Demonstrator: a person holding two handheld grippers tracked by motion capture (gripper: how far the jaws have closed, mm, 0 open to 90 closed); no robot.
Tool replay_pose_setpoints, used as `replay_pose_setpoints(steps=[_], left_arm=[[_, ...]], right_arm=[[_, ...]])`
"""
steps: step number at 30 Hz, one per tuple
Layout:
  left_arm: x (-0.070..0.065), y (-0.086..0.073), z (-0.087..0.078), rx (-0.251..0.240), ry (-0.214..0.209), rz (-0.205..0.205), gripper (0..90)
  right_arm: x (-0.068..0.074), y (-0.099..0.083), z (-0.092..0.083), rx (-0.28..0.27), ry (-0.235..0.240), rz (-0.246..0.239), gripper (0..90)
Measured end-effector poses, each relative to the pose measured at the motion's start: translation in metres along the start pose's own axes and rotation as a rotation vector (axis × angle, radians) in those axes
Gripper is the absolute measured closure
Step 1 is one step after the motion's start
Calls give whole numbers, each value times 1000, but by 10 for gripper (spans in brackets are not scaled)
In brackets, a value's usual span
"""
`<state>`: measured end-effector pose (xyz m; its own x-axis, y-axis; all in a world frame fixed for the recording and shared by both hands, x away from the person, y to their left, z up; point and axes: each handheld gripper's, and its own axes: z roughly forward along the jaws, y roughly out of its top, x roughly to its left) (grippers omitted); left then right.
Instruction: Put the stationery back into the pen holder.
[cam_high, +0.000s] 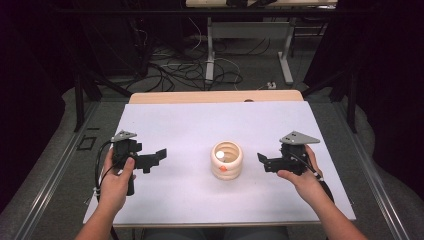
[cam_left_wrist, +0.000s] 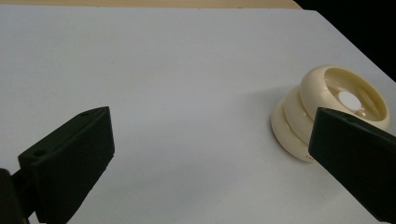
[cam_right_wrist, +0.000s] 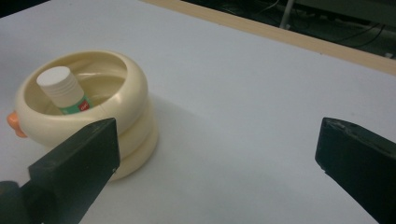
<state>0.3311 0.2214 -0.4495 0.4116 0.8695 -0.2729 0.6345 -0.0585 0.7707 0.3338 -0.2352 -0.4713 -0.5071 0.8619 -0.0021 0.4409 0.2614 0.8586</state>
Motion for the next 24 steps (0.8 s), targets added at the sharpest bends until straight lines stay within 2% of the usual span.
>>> replay_pose_setpoints(steps=[6,10,14,17,18,24], left_arm=[[7,-9,-12,-26,11,2,3],[11,-17,-15,-36,15,-2,3],[16,-22,-15,-34,17,-3,3],[19,-24,-14,-46,30,-2,3],[20,-25,-14,-48,34,-16,3],[26,-31,-11,-41,44,-40,3]], right_arm=[[-15,-12,-7,14,-24,42,0],[-24,-20,-9,19,-62,35,0],[-31,-31,-9,32,-67,70,0],[-35,-38,-8,30,-70,75,0],[-35,-39,-7,30,-66,78,0],[-36,-46,-3,33,-79,78,0]])
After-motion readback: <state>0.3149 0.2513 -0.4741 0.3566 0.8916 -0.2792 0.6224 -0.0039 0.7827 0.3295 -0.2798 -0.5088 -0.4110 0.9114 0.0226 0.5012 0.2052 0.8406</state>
